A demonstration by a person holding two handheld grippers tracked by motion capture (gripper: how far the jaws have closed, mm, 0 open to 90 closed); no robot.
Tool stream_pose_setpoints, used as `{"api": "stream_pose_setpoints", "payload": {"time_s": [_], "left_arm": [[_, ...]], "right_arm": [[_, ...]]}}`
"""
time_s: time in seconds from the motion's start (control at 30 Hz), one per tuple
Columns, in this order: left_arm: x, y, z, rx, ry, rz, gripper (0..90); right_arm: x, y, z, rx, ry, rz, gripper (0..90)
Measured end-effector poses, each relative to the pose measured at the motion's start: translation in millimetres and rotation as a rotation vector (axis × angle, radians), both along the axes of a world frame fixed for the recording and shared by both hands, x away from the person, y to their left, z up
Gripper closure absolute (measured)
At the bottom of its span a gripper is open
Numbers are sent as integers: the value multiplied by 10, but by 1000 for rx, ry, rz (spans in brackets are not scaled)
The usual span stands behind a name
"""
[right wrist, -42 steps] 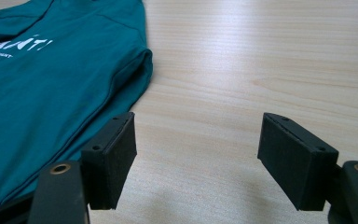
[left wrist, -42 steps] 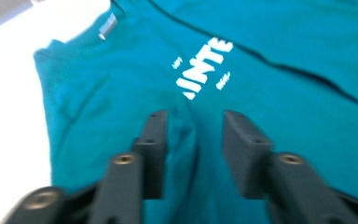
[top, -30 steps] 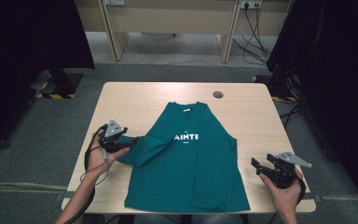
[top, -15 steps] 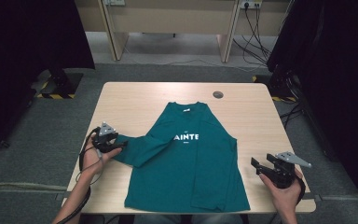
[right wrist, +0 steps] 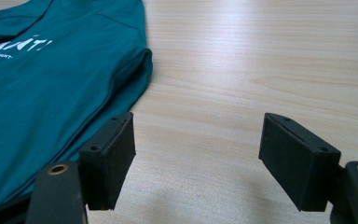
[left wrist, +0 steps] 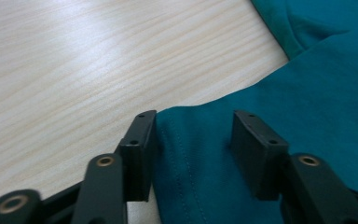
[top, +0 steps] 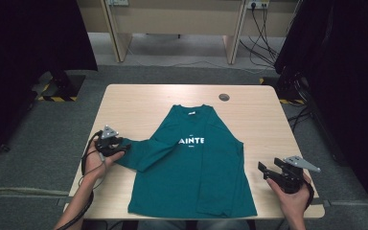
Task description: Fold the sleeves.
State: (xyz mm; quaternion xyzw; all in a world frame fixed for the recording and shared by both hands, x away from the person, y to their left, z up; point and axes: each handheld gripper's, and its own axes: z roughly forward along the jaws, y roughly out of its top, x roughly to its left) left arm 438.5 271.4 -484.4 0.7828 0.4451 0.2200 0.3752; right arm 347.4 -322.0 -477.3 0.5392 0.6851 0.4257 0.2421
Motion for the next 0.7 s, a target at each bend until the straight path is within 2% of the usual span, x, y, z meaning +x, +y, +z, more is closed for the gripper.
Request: {"api": "stream_pose_setpoints", "payload": {"time_s": [0.23, 0.47, 0.7], "left_arm": [[-8, -21, 4, -21, 7, 5, 730], [-29, -40, 1, -21, 2, 2, 837], [-34, -48, 26, -30, 11, -12, 863]], "right_arm": [[-1, 0, 0, -1, -1, 0, 272], [-2, -1, 1, -1, -2, 1, 272], [-2, -3, 1, 0, -2, 0, 272]]}}
